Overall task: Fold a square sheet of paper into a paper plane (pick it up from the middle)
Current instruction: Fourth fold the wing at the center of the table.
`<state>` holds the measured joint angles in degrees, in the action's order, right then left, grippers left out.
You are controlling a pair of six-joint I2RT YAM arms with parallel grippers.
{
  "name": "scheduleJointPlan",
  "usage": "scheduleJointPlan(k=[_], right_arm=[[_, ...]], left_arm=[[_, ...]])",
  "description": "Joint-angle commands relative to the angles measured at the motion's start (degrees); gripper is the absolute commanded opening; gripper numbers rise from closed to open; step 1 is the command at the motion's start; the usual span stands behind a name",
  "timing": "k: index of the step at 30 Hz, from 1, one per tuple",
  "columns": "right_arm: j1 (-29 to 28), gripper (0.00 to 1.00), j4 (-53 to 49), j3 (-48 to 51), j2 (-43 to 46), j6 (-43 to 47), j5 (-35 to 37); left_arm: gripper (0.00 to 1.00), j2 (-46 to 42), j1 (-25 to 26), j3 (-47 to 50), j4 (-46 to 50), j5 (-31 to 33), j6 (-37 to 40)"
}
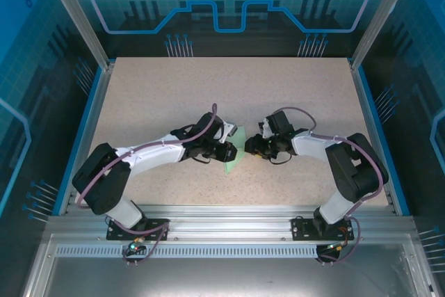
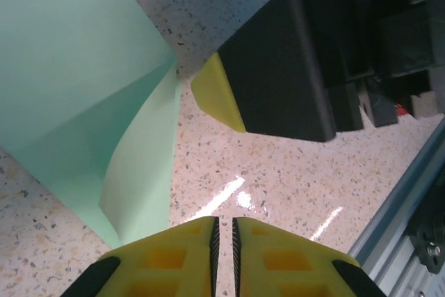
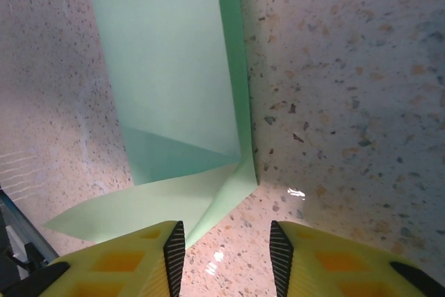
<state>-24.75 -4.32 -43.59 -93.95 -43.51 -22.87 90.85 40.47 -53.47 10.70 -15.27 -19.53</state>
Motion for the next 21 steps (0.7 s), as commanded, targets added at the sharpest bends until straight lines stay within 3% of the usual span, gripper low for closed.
scheduleJointPlan(k=[1, 7, 21], right_arm=[[-0.3, 0.41, 1.8, -1.8, -1.2, -0.8, -2.4], [-0.8, 0.43, 2.6, -2.5, -2.5, -1.2, -3.1], [-2.6, 0.45, 3.4, -5.6, -6.2, -1.0, -5.6]], left_arm=[[0.14, 3.7, -0.1, -2.5, 3.4, 3.4, 0.2], [0.10, 8.3, -1.6, -3.7, 3.9, 8.5, -1.5], [0.09, 10.0, -2.2, -1.5, 1.1, 7.2, -1.8]])
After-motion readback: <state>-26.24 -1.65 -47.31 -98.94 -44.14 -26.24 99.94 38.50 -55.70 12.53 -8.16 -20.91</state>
